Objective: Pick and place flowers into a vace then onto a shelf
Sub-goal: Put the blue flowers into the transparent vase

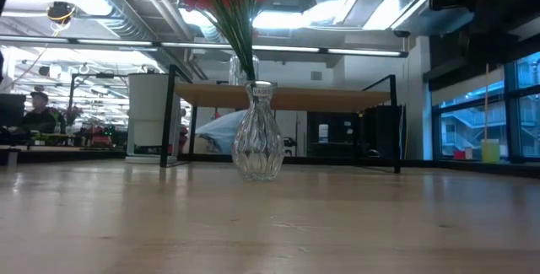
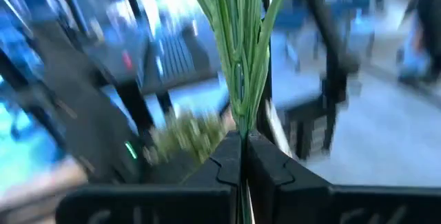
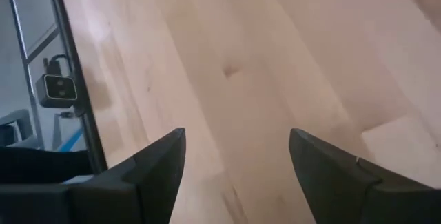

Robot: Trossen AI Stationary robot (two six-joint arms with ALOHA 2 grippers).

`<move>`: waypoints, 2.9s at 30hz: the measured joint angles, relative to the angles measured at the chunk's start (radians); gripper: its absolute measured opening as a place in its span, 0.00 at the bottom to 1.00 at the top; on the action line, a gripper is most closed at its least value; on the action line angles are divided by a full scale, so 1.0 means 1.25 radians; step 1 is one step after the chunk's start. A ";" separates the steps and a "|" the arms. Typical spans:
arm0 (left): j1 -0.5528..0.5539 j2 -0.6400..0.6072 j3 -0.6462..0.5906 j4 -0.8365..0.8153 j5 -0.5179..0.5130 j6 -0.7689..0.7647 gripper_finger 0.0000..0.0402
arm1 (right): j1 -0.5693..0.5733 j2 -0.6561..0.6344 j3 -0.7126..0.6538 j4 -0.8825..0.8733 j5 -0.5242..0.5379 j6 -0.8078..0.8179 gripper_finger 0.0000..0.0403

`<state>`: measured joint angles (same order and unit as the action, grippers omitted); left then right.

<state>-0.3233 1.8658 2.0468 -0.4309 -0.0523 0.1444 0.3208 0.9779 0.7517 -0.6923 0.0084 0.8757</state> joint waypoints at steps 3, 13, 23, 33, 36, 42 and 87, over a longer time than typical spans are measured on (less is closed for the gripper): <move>0.003 -0.065 -0.003 0.057 0.003 0.006 0.01 | 0.015 0.000 0.000 0.014 0.034 -0.003 0.65; 0.003 -0.279 -0.276 0.461 0.036 0.069 0.01 | 0.045 0.001 0.000 0.170 0.161 -0.102 0.65; -0.004 -0.374 -0.768 1.103 0.073 0.114 0.01 | 0.045 0.011 0.000 0.413 0.209 -0.349 0.65; 0.001 -0.272 -0.951 1.364 -0.051 0.065 0.01 | 0.044 0.076 0.000 0.825 0.204 -0.624 0.65; 0.010 -0.244 -0.949 1.367 -0.070 0.040 0.01 | 0.044 0.108 0.000 0.936 0.200 -0.662 0.65; 0.026 -0.223 -0.949 1.366 -0.070 -0.018 0.01 | 0.043 0.165 0.000 1.065 0.175 -0.739 0.65; 0.030 -0.220 -0.949 1.266 -0.113 -0.084 0.01 | 0.028 0.321 0.318 0.768 0.164 -0.704 0.39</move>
<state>-0.2859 1.5902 0.8612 1.1518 -0.1930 0.0395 0.3561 1.3796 1.1492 0.2676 0.2138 -0.0048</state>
